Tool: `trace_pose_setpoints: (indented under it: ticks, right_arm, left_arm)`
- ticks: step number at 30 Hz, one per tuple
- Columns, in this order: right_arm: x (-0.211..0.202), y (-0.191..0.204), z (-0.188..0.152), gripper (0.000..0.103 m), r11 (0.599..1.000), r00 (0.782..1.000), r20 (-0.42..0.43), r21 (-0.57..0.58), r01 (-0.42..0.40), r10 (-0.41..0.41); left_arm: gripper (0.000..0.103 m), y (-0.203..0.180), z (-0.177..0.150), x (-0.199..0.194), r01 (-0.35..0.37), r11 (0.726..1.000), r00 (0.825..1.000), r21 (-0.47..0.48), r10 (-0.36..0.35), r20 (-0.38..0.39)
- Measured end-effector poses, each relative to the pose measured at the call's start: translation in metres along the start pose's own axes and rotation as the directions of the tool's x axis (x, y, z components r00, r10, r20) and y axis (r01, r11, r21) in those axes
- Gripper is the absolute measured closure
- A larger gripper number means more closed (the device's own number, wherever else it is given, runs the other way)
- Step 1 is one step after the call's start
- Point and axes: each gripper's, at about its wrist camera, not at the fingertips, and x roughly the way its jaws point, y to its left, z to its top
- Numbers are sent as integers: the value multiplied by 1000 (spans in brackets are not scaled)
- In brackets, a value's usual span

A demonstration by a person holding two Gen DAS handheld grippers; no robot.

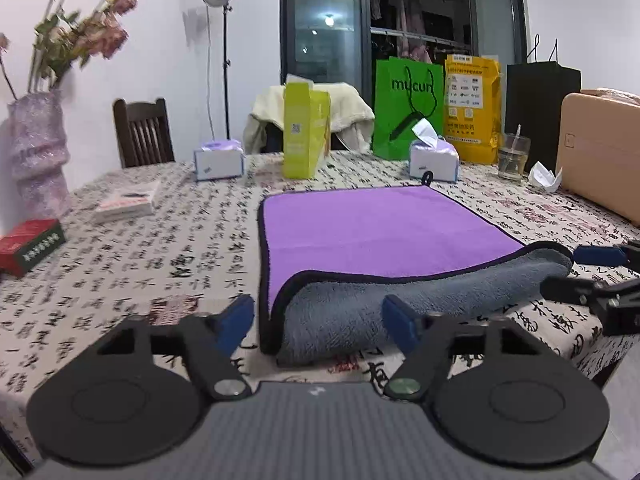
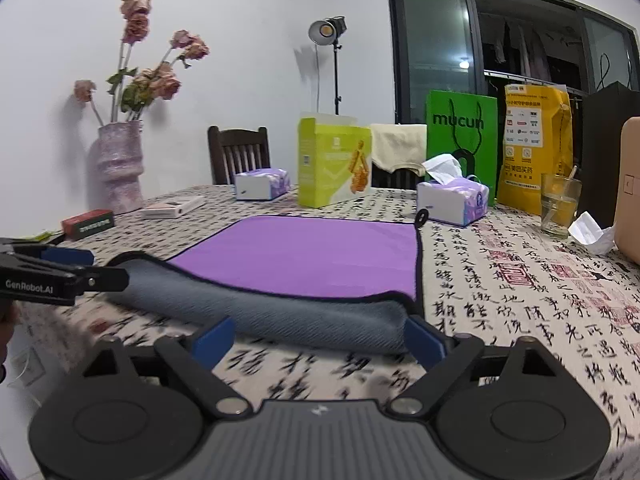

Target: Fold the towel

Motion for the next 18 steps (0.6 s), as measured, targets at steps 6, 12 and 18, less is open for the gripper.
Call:
trace_pose_setpoints:
  ticks: [6, 12, 18]
  right_arm:
    - [24, -14, 9, 18, 1000, 1000, -3, 2, 22, -22]
    - [42, -25, 13, 32, 1000, 999, -37, 14, 6, -6]
    - [48, -27, 12, 89, 1000, 996, -84, 0, 5, -5]
  left_arm:
    - [48, 6, 6, 22, 18, 1000, 999, -15, -18, -39]
    - [72, 13, 7, 32, 32, 999, 996, -28, -34, -88]
    - [77, 12, 3, 32, 18, 1000, 995, -8, -19, -93]
